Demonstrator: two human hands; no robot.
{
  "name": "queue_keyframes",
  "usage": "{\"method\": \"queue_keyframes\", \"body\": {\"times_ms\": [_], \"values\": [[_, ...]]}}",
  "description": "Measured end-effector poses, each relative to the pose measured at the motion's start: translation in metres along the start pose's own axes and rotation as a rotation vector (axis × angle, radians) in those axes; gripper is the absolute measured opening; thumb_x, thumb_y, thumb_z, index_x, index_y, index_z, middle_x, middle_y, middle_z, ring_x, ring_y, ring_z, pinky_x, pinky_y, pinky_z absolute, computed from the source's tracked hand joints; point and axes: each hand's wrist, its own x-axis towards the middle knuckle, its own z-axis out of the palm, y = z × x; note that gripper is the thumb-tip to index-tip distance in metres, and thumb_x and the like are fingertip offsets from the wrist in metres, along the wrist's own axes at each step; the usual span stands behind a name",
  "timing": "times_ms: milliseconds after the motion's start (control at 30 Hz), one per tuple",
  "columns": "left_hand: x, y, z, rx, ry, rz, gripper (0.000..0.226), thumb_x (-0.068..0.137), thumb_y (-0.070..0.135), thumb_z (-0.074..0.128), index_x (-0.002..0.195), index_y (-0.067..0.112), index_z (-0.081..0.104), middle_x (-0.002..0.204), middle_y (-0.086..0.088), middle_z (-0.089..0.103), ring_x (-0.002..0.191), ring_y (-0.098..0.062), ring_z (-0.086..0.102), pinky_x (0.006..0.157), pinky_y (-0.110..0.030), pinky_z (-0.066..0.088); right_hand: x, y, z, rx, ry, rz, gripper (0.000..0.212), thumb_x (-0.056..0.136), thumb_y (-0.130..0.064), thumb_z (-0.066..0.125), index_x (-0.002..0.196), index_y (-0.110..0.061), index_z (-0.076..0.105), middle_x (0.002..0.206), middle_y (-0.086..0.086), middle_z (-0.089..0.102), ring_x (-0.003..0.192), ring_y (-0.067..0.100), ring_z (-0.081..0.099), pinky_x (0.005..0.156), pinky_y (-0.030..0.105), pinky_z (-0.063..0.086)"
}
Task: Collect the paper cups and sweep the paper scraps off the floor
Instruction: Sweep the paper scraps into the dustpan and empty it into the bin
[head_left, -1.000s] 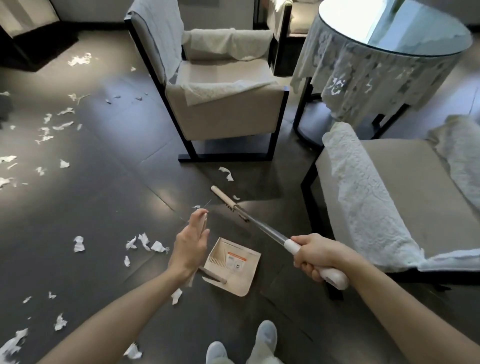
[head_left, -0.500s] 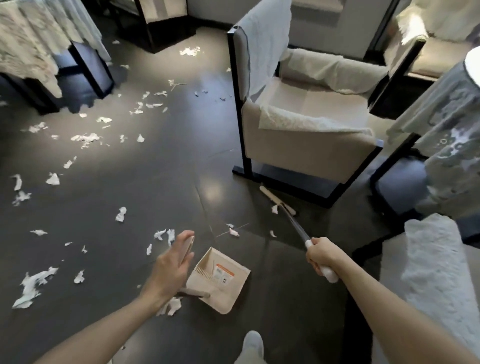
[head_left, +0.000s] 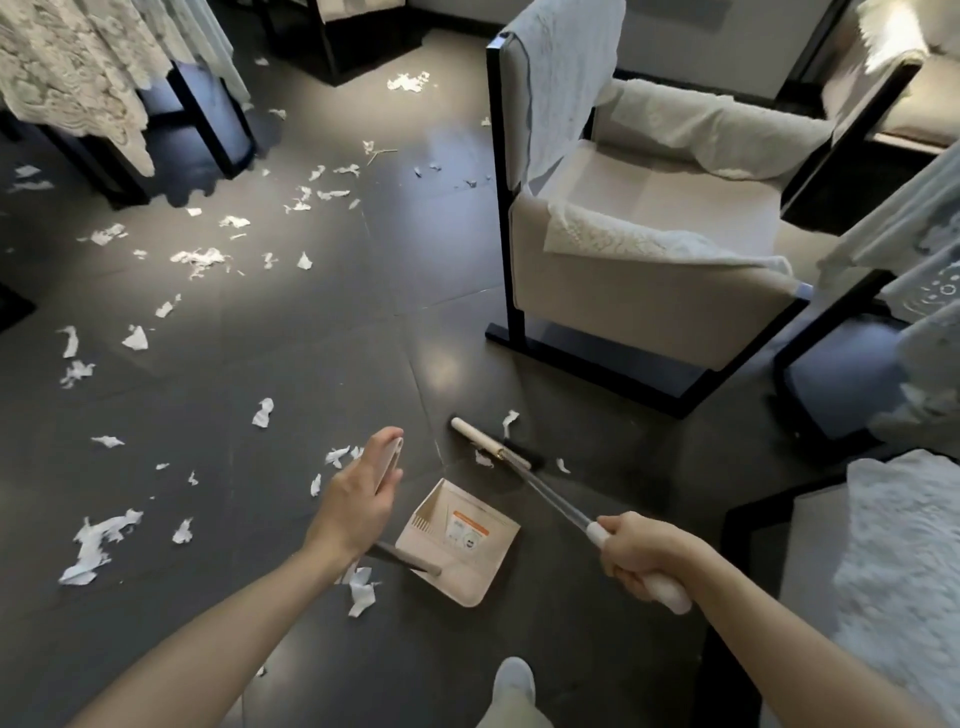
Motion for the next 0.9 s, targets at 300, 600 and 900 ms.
{"method": "queue_keyframes", "body": {"times_ms": [300, 600, 900], "values": [[-0.014, -0.003, -0.001, -0.033, -0.037, 0.019, 0.040, 0.094, 0.014, 0.051, 0.132, 0.023, 0.042, 0.109, -0.012, 0.063, 0.090, -0.029, 0.056, 0.076, -0.031, 0.038, -0.065, -0.027, -0.004, 0.341, -0.158, 0.043, 0.041, 0.086, 0.003, 0.051, 0.125, -0.009, 0.053, 0.047, 0.003, 0.046, 0.035, 0.008, 0.040, 0.035, 0.017, 0.034], [-0.025, -0.019, -0.017, -0.042, -0.002, -0.005, 0.038, 0.094, 0.015, 0.053, 0.130, 0.023, 0.043, 0.101, -0.012, 0.064, 0.089, -0.033, 0.060, 0.072, -0.033, 0.041, -0.030, -0.059, 0.005, 0.324, 0.098, -0.031, 0.061, 0.088, 0.003, 0.049, 0.144, -0.020, 0.038, 0.071, 0.010, 0.052, 0.047, 0.012, 0.046, 0.038, 0.020, 0.038], [0.006, -0.019, -0.019, -0.033, -0.094, 0.046, 0.041, 0.092, 0.015, 0.057, 0.130, 0.025, 0.044, 0.097, -0.002, 0.062, 0.084, -0.026, 0.060, 0.073, -0.032, 0.041, 0.007, -0.031, 0.009, 0.115, 0.248, 0.069, 0.050, 0.091, -0.006, 0.044, 0.141, -0.005, 0.037, 0.108, 0.020, 0.064, 0.097, 0.032, 0.063, 0.087, 0.039, 0.051]]}}
